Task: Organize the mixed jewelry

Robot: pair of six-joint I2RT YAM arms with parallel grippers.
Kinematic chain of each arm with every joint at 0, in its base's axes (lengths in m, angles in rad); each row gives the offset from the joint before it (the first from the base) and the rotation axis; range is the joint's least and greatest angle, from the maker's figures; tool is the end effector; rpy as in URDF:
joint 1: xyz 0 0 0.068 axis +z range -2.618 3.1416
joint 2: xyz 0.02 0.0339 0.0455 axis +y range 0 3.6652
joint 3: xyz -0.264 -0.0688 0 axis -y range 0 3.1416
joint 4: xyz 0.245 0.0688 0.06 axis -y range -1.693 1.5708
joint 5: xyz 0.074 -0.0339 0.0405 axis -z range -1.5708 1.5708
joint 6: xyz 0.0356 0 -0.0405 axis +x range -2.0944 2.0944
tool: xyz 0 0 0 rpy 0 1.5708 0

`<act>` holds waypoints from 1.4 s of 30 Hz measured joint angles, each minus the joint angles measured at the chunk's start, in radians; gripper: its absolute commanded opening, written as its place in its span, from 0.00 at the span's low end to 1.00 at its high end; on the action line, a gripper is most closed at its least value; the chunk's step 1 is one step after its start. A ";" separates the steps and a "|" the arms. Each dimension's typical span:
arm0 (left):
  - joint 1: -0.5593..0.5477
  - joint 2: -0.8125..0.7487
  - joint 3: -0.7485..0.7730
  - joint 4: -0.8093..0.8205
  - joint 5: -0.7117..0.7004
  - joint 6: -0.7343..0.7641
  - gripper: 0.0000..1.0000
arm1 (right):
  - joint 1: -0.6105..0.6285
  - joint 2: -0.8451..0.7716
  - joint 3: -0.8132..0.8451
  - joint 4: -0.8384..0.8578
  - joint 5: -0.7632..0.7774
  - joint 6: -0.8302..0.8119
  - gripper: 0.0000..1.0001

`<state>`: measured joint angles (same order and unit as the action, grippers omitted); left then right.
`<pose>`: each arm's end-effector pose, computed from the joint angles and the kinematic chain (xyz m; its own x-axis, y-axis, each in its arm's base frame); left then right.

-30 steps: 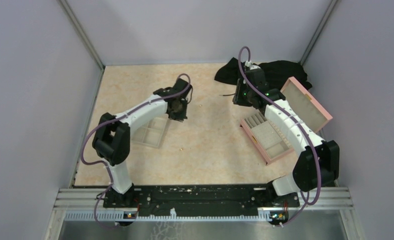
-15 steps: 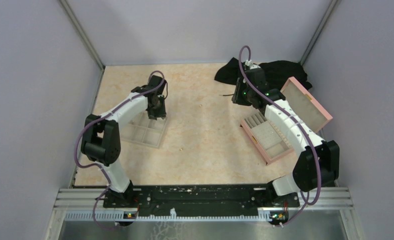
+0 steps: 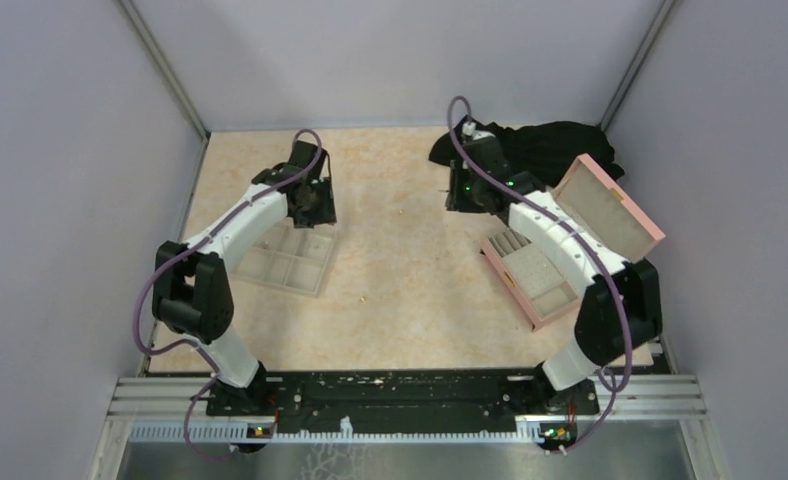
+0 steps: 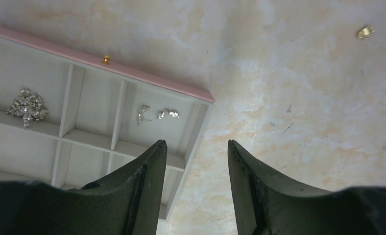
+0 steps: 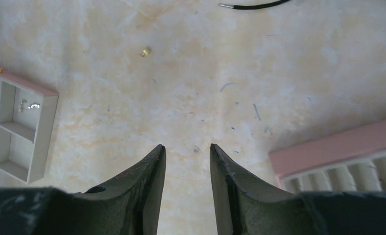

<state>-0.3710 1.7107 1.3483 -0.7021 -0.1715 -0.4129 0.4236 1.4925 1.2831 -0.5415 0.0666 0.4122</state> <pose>0.3378 -0.1249 0.2488 -0.8589 -0.0901 -0.5041 -0.0705 0.9958 -0.0579 0.3032 0.1341 0.3097 -0.7164 0.1155 -0.6880 -0.0860 0.9641 0.2513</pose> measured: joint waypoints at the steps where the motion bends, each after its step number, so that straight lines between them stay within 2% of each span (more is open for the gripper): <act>1: 0.000 -0.008 0.010 0.000 0.002 -0.001 0.56 | 0.022 0.031 0.022 -0.005 0.008 -0.004 0.42; 5: 0.012 -0.033 0.049 -0.002 0.005 -0.003 0.56 | 0.101 0.197 0.130 -0.014 0.022 -0.027 0.50; 11: 0.065 -0.109 0.042 0.006 0.004 -0.006 0.57 | 0.128 0.433 0.291 -0.057 0.014 -0.026 0.52; 22: 0.085 -0.157 0.027 0.013 0.008 -0.012 0.57 | 0.164 0.790 0.717 -0.237 0.106 0.195 0.55; 30: 0.087 -0.157 0.027 0.012 -0.002 0.018 0.57 | 0.198 0.937 0.924 -0.369 0.199 0.311 0.46; 42: 0.117 -0.157 0.023 0.011 -0.008 0.044 0.57 | 0.209 1.003 0.977 -0.431 0.248 0.359 0.33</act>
<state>-0.2535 1.5539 1.3716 -0.6910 -0.1795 -0.3687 0.6331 2.4954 2.2604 -0.9722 0.3141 0.7708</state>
